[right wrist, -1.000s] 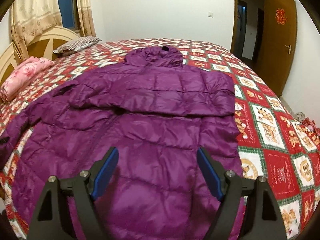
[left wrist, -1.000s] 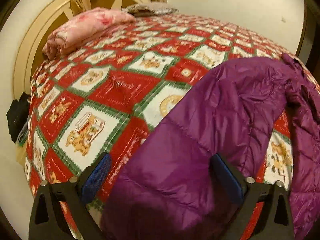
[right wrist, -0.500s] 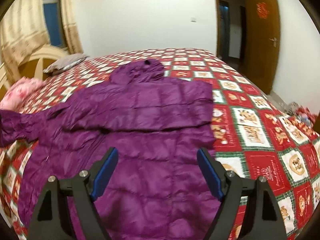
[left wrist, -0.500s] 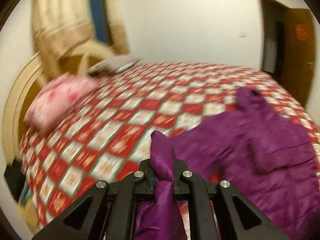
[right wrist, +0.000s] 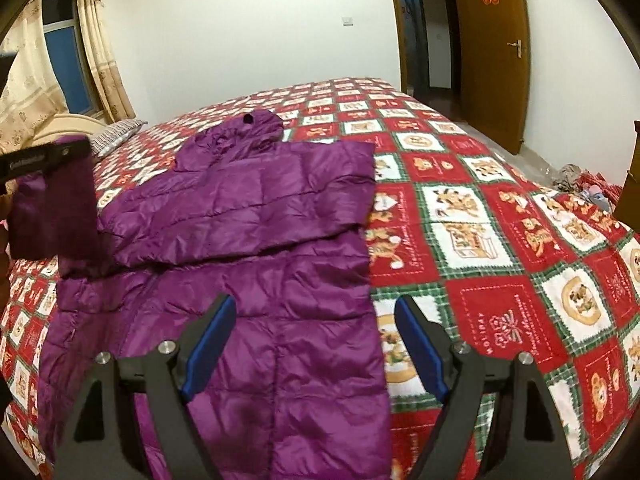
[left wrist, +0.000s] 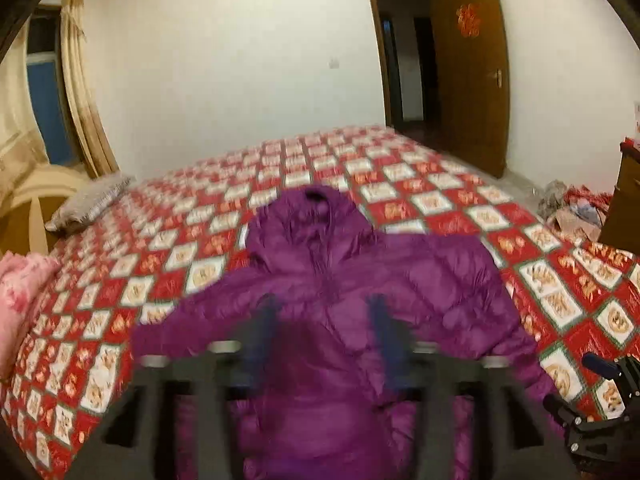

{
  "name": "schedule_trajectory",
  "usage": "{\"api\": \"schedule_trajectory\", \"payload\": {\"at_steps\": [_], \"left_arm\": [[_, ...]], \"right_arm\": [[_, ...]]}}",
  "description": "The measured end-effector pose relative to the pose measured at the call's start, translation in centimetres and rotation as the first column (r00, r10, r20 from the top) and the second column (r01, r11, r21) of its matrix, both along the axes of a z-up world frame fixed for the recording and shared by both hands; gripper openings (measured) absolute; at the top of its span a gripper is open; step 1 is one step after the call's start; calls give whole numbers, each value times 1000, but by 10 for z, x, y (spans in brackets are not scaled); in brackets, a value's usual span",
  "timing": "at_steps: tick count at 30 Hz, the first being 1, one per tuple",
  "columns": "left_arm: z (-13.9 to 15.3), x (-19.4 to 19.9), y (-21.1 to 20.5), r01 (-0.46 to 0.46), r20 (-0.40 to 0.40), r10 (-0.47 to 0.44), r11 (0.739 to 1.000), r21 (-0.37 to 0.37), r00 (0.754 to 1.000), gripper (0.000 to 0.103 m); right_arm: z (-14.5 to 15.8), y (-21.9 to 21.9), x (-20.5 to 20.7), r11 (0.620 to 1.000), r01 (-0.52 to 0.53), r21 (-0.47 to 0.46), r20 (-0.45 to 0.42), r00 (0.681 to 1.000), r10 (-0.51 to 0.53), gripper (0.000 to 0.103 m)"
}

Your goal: Fold large clothes

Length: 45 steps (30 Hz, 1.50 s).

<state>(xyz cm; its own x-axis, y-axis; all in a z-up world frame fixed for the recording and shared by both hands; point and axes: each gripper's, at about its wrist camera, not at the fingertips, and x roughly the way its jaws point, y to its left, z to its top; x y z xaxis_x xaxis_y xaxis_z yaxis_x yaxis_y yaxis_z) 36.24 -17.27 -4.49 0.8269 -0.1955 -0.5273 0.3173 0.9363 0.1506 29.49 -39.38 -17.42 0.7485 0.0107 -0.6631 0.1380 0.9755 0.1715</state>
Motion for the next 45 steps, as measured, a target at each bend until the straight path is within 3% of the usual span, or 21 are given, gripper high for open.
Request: {"api": "schedule_trajectory", "payload": {"at_steps": [1,6,11,16,18,19,20,21,27,32,36,37,38,40,43,45], "left_arm": [[5,-3,3,1,28,-1,1000,-11,1000,86],[10,1,40,-62,67,63,998,-20,996,90],[-26,27,108,-231,-31,231,973,3,973,90],[-69,37,160,-342,-120,341,940,20,932,90],[-81,38,175,-371,-139,372,928,33,918,90],[-85,39,181,-380,-148,381,924,39,913,90],[-89,40,185,-388,-153,390,921,46,908,90],[-92,41,191,-400,-156,403,915,53,902,90],[-104,47,222,-437,-176,443,896,75,879,90],[-107,52,228,-448,-195,457,890,91,868,90],[-101,61,212,-422,-194,433,901,97,880,90],[-98,63,208,-414,-191,425,905,98,885,90],[-94,67,200,-405,-179,416,909,99,891,90],[-86,76,185,-383,-162,394,919,94,905,90],[-82,94,162,-343,-158,351,936,79,923,90],[-89,109,149,-329,-174,339,941,82,925,90]], "right_arm": [[1,-2,0,1000,0,0,2,1000,0,88],[8,2,8,1000,-21,16,12,1000,20,89],[16,32,28,989,-144,43,16,989,144,89],[-1,65,67,965,-258,54,-67,963,261,86],[-15,71,86,955,-280,101,-129,948,292,70],[-19,73,93,951,-286,119,-150,941,302,51],[-22,74,97,951,-284,121,-162,940,301,22],[-21,73,98,956,-274,105,-157,945,288,12],[20,40,92,990,-140,3,-36,990,140,10],[21,16,105,996,-55,-63,-51,997,52,11],[2,9,115,992,-18,-122,-102,995,6,13],[-1,6,118,993,-10,-121,-117,993,-5,17],[-3,4,119,991,12,-136,-125,992,-29,35],[4,-2,110,983,69,-167,-91,992,-85,49],[22,-5,100,963,152,-224,-33,986,-164,49],[34,-1,99,962,161,-218,13,987,-162,50]]}}
